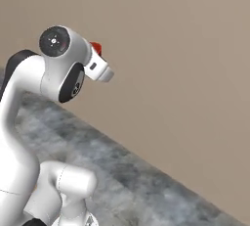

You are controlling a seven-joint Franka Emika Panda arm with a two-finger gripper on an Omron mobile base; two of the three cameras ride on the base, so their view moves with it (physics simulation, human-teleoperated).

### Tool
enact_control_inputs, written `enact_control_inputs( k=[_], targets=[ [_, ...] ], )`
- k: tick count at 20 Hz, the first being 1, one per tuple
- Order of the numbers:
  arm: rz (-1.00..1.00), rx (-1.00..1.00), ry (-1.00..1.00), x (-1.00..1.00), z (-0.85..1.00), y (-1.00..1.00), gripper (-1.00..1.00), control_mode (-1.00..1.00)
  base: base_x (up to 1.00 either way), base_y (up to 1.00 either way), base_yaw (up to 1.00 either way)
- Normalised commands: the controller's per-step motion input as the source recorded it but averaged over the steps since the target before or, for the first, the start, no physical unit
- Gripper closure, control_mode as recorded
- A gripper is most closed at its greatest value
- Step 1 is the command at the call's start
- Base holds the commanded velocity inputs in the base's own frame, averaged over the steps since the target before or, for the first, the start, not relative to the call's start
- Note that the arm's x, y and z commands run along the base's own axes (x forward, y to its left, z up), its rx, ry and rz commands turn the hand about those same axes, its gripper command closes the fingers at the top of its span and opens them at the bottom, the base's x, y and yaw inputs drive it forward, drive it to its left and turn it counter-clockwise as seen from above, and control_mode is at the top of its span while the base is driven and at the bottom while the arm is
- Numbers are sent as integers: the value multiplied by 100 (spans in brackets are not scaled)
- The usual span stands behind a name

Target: Take the smaller bowl and place it next to the appetizer plate on the dining counter , and place the larger bowl next to the plate with cooked food.

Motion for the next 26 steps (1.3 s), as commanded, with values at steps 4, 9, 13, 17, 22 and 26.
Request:
enact_control_inputs(
  k=[4, 9, 13, 17, 22, 26],
  targets=[
    [0, 0, 0, 0, 0, 0, 100, 100, 100, 0, 46],
    [0, 0, 0, 0, 0, 0, 100, 100, 100, 3, 48],
    [0, 0, 0, 0, 0, 0, 100, 100, 100, 6, 48],
    [0, 0, 0, 0, 0, 0, 100, 100, 100, 11, 46],
    [0, 0, 0, 0, 0, 0, 100, 100, 100, 13, 46],
    [0, 0, 0, 0, 0, 0, 100, 100, 100, 8, 48]
  ],
)
